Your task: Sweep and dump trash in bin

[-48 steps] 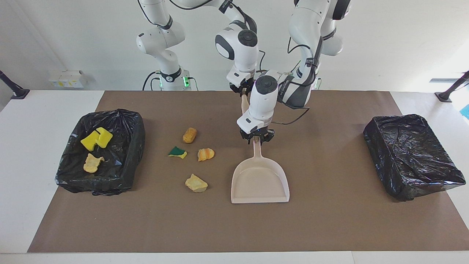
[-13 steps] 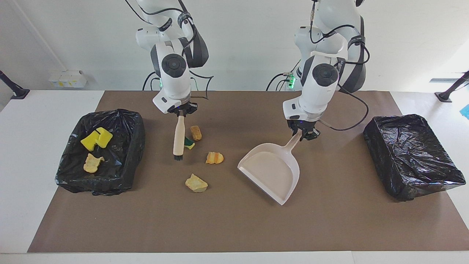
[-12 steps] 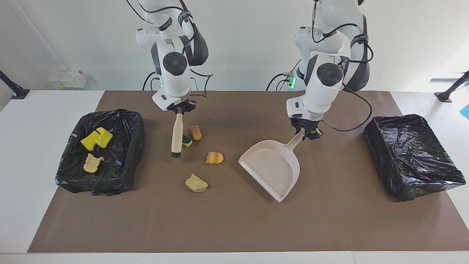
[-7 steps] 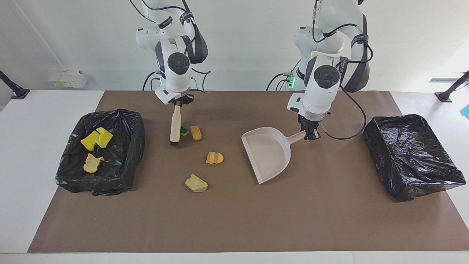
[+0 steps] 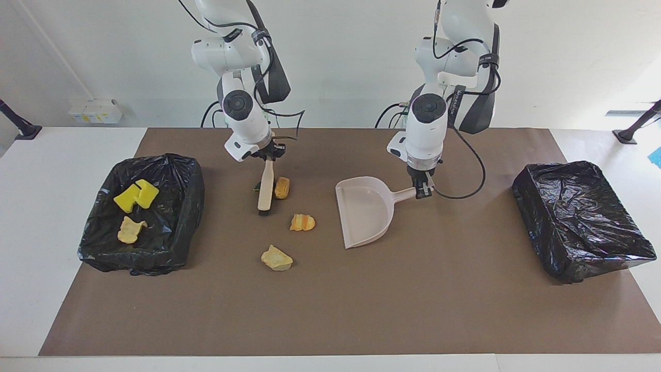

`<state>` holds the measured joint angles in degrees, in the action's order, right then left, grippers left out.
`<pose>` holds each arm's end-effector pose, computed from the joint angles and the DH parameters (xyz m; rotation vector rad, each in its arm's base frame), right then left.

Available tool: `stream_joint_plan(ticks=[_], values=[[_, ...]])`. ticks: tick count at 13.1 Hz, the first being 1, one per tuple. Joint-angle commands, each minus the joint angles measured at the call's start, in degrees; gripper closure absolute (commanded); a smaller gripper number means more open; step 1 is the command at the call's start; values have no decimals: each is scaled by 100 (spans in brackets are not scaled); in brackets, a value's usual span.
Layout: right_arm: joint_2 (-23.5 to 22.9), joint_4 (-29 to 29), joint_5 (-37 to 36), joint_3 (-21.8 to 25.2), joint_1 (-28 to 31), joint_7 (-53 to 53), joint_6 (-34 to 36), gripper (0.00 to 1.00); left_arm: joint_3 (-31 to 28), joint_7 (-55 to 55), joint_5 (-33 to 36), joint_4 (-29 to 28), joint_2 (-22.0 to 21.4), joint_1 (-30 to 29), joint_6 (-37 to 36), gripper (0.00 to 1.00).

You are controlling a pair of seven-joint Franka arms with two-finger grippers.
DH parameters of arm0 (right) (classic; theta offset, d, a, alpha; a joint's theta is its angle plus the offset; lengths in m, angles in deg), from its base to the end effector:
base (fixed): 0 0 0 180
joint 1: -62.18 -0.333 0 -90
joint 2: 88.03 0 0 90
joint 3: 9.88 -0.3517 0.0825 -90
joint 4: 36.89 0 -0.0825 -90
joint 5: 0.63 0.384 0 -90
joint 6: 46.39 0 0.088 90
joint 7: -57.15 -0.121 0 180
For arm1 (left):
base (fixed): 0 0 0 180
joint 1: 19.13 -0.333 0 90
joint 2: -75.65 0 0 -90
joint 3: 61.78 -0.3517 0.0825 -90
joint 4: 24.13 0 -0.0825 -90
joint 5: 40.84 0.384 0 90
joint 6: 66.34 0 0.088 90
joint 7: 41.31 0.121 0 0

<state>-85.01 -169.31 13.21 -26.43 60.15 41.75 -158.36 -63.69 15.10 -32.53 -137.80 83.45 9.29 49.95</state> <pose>0.4320 0.1656 0.3673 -2.9980 0.1087 0.5261 0.5207 -0.2491 0.4124 -2.2005 2.0863 0.1841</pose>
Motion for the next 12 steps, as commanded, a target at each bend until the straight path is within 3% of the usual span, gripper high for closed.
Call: stream_joint_plan(ticks=[1,5,10,12], values=[[-468,540,705,-33,-121,108,-35,100,-46,80,109,-498,-304,111,411,100],[-680,831,1549,-33,-605,-226,-246,100,-37,54,101,-964,-551,304,790,100],[-750,1032,2903,-33,-799,-226,-352,100,-28,-183,57,-1105,-332,507,1378,100],[-847,1296,3115,-33,-799,-278,-308,100,-28,-192,30,-1105,-305,481,1528,100]])
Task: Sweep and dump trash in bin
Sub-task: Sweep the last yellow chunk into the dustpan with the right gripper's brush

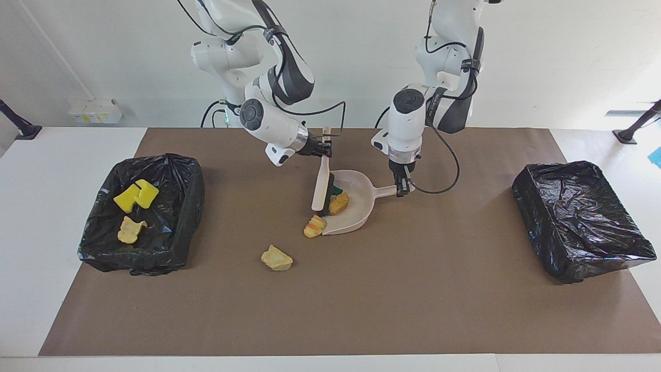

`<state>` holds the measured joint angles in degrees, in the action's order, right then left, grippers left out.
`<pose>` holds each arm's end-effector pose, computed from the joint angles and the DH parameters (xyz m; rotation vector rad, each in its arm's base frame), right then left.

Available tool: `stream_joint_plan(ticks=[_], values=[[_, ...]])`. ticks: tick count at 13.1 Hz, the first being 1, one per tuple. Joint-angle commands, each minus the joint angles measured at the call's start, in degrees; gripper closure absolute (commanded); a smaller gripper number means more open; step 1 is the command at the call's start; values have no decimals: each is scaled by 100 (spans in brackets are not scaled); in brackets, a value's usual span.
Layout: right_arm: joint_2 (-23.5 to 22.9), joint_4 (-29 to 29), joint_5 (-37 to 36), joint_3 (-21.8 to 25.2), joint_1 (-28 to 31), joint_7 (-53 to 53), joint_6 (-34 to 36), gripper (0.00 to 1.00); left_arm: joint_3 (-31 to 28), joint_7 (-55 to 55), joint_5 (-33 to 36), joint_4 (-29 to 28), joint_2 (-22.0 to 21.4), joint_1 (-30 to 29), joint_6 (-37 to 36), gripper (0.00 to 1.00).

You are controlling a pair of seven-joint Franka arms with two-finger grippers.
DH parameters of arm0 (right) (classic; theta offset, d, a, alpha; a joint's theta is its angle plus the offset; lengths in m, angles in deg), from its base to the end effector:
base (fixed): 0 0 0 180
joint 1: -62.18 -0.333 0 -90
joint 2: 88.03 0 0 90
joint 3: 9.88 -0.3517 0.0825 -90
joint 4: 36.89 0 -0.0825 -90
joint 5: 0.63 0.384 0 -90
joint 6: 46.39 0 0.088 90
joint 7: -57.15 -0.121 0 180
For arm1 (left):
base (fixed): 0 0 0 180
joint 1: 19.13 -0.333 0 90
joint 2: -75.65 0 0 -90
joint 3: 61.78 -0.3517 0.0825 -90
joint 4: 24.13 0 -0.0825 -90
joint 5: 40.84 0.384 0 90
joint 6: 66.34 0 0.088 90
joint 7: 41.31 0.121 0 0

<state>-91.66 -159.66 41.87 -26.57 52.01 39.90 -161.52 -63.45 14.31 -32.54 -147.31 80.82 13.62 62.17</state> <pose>0.4572 0.2845 0.3990 -2.5349 0.2876 0.5556 0.4780 -0.2816 0.3819 -2.1055 2.1754 0.0334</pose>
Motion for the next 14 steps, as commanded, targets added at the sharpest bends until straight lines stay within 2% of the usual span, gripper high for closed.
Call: stream_joint_plan(ticks=[1,3,5,6,8,10,11,14], values=[[-172,480,180,-10,25,-233,94,100,-53,-104,32,-154,-43,47,315,100],[-50,735,40,60,112,-295,611,100,-53,-95,23,-163,-51,38,306,100],[-49,1208,-704,69,322,-462,1217,100,-53,-103,32,-163,-51,38,297,100],[-128,1481,-1422,60,341,-480,1534,100,-53,-112,15,-163,-51,21,297,100],[-137,1475,-3047,7,324,-210,1546,100,-62,-200,-178,-163,-43,-5,280,100],[-242,1527,-4017,33,411,440,1563,100,-62,-689,-232,-163,-43,-49,219,100],[-434,1641,-4683,25,429,712,1537,100,-62,-1014,-223,-154,-43,-58,149,100],[-1435,2650,-6284,34,622,1773,1616,100,-62,-1491,-223,-84,-51,-32,-220,100]])
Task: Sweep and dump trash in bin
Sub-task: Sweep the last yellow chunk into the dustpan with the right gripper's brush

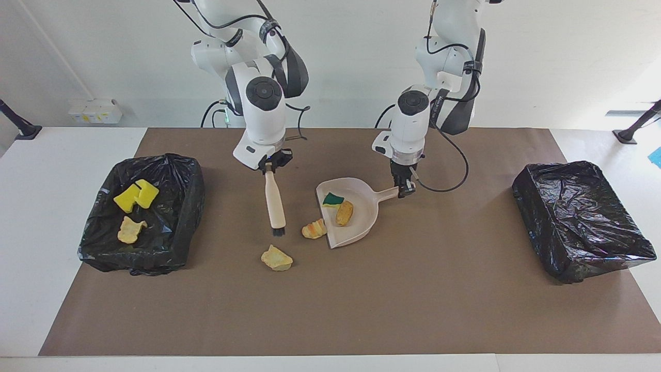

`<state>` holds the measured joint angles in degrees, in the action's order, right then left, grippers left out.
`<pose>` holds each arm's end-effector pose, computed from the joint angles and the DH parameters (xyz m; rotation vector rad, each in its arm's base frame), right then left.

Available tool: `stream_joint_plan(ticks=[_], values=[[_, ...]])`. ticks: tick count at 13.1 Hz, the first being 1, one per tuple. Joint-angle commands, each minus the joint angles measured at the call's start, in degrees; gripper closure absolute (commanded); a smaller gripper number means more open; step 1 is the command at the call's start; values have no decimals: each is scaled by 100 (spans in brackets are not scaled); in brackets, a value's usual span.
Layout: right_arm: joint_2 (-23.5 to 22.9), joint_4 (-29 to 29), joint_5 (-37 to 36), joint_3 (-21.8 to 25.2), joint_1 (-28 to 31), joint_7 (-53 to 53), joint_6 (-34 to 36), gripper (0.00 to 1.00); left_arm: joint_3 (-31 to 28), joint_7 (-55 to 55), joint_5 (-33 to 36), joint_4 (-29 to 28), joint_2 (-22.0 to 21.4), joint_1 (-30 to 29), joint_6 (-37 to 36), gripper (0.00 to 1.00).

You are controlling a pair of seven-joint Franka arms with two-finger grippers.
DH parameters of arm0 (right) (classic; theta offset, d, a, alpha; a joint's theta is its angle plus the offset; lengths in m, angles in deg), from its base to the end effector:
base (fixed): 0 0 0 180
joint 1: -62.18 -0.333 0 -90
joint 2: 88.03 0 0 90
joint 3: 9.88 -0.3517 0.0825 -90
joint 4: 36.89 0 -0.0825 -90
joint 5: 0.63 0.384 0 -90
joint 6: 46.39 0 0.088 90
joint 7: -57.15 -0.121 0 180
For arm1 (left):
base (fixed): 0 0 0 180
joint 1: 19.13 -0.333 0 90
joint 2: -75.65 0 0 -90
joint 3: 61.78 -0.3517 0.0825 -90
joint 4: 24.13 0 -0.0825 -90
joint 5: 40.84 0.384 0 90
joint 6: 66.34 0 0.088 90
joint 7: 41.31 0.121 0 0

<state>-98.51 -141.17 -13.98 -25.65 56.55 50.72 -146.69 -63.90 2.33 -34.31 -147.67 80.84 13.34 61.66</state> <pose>0.5550 0.1832 0.4439 2.8614 0.4809 -0.2837 0.4784 -0.2750 0.3781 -2.3700 1.9210 0.0357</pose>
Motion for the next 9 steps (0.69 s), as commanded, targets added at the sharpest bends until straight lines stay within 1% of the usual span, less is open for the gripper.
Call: stream_joint_plan(ticks=[1,2,3,4,5,6,7,9], values=[[-962,1012,-1086,-66,255,1183,72,100,-16,-399,-47,-56,-62,4,-249,100],[-1243,1345,-1351,-40,291,1519,46,100,-16,-408,-47,-56,-62,13,-267,100],[-1515,1557,-1728,-49,283,1557,28,100,-16,-417,-55,-56,-62,13,-276,100],[-1675,1577,-1984,-66,274,1557,-138,100,-16,-435,-47,-56,-71,22,-293,100],[-1720,1542,-1969,-67,282,1557,-331,100,-16,-539,-47,-56,-71,31,-302,100],[-1712,1481,-1926,-84,274,1557,-367,100,-16,-671,-47,-56,-80,39,-311,100],[-1651,1333,-1630,-93,230,1548,-316,100,-16,-733,-47,-56,-80,48,-329,100],[-1397,929,-647,-93,107,1505,-219,100,-16,-742,-47,-56,-97,57,-407,100]])
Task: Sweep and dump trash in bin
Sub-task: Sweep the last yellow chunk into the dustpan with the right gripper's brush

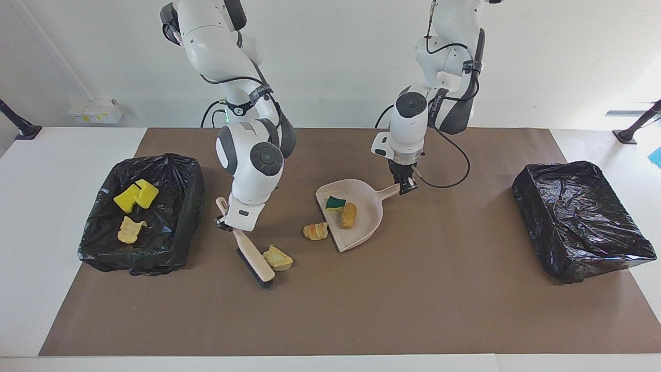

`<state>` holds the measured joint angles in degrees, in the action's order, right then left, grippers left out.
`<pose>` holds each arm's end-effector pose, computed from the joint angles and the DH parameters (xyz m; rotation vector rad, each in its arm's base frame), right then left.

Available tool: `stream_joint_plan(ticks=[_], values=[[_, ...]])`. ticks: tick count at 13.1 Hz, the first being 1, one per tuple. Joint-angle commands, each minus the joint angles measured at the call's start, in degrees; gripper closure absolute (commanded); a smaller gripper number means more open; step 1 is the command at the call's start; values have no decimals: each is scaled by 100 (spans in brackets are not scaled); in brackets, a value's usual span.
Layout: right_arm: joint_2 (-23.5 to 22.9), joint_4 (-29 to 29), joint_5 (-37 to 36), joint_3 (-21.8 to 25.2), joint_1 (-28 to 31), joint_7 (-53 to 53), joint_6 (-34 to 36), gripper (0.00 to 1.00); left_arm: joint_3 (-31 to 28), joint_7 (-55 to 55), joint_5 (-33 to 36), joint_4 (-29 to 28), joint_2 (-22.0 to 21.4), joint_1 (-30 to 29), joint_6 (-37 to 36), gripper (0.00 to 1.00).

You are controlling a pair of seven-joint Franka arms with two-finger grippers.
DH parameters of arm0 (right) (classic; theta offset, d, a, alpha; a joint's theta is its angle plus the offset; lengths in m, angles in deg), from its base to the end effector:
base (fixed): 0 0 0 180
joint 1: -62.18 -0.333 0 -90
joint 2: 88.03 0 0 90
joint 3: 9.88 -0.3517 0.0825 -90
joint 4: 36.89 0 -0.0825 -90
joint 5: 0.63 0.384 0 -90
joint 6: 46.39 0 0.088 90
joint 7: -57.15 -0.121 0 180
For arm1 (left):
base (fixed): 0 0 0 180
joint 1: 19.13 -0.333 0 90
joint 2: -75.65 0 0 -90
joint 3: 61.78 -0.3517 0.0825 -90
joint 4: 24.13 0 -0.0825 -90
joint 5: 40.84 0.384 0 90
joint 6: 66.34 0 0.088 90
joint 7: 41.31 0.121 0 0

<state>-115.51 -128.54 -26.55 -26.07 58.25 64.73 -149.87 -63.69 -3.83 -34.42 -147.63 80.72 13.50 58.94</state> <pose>0.6482 0.1657 0.3655 2.6704 0.8727 -0.3005 0.4720 -0.2745 0.3755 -2.4674 1.7948 0.0958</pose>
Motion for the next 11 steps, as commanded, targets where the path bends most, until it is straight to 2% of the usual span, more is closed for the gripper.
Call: stream_joint_plan(ticks=[1,5,8,11], values=[[418,-510,919,-52,-150,60,178,100,-20,-127,-36,-61,-93,41,-240,100],[849,-1301,2492,-69,-327,-28,153,100,-2,-127,-36,-78,-111,41,-311,100],[1060,-1443,3819,-104,-476,-159,153,100,-2,-118,-36,-104,-111,32,-180,100],[1359,-1434,4208,-104,-520,-414,196,100,-2,-31,-36,-148,-111,15,92,100]])
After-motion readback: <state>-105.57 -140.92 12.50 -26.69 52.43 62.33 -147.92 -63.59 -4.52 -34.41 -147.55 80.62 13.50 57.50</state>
